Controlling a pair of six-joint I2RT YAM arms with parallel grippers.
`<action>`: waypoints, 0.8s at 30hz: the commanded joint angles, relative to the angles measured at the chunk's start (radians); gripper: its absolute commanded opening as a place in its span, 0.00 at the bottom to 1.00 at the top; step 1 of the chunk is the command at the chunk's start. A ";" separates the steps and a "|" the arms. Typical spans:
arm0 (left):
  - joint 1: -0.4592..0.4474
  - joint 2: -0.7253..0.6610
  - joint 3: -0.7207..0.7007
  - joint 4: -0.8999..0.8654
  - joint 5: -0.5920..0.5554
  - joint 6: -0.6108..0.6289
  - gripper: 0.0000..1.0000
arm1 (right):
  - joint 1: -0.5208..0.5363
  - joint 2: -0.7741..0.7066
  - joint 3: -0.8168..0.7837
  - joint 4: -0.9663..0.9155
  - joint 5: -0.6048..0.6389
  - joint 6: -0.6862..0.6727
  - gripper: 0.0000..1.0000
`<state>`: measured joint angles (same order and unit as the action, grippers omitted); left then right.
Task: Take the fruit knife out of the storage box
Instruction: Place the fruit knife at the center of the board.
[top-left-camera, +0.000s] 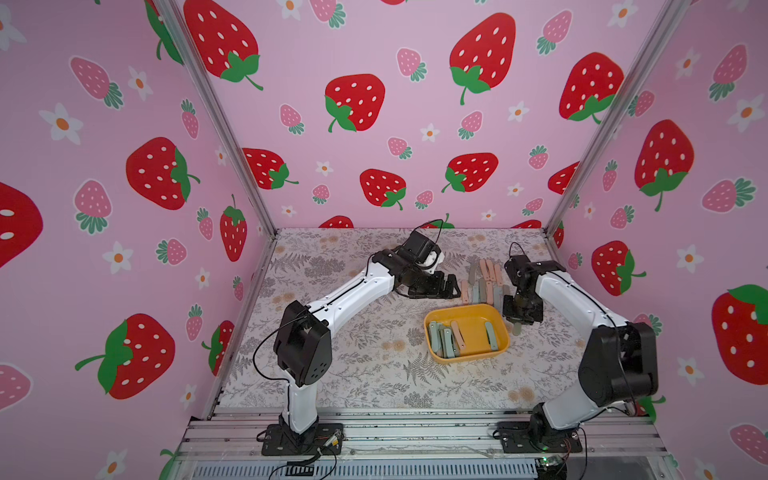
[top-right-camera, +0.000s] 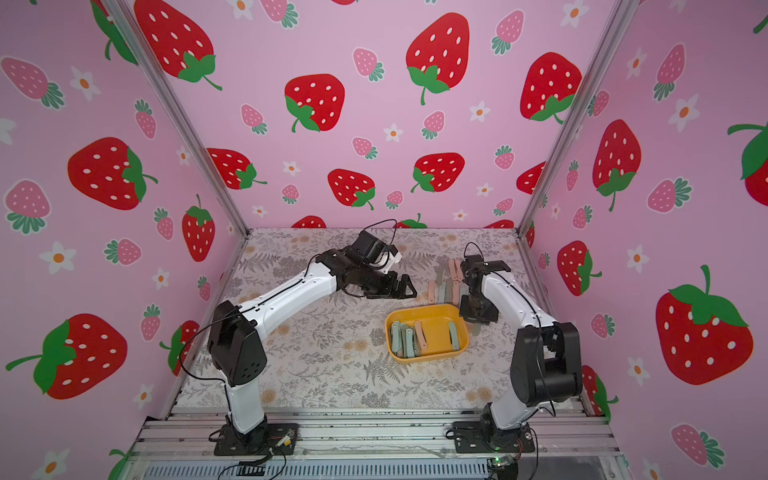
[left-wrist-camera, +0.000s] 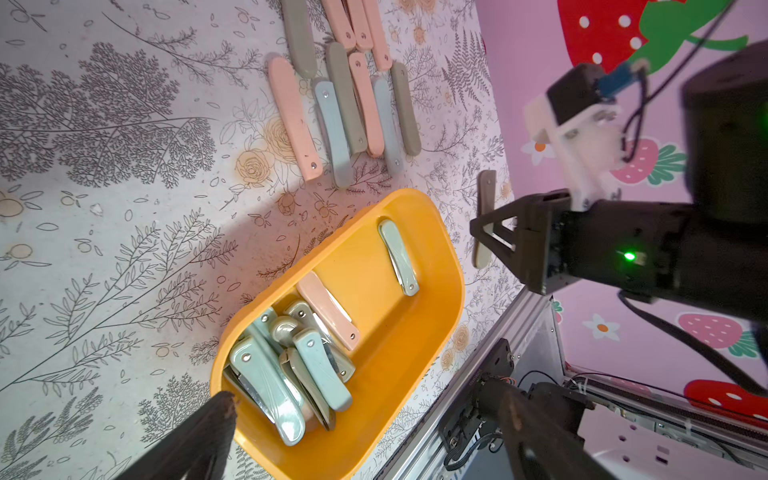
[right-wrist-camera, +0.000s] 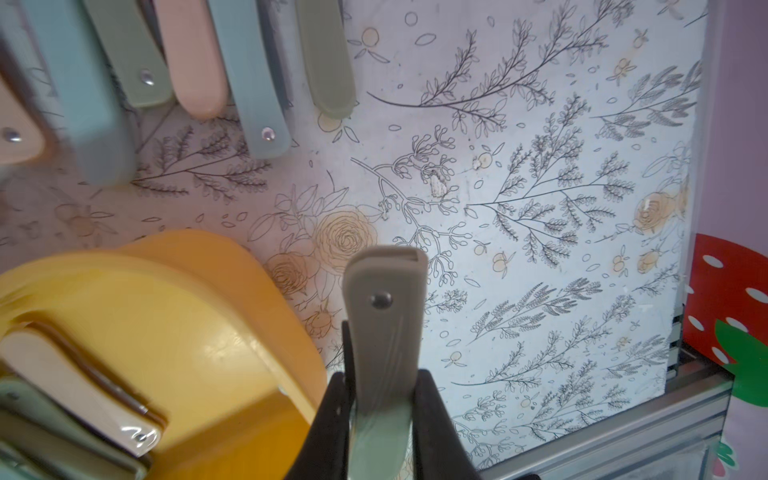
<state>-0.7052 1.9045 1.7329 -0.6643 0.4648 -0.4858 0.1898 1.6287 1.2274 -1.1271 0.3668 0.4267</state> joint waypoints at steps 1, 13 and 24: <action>-0.004 -0.019 -0.016 -0.024 0.015 0.021 0.99 | -0.009 0.083 0.018 0.001 0.007 0.012 0.16; -0.002 -0.048 -0.077 -0.013 0.008 0.033 0.99 | -0.021 0.211 0.035 0.040 0.020 0.000 0.18; 0.002 -0.049 -0.073 -0.018 0.009 0.042 0.99 | -0.021 0.215 0.064 0.043 0.031 -0.007 0.39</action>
<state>-0.7052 1.8778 1.6600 -0.6704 0.4644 -0.4660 0.1734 1.8465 1.2751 -1.0801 0.3988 0.4210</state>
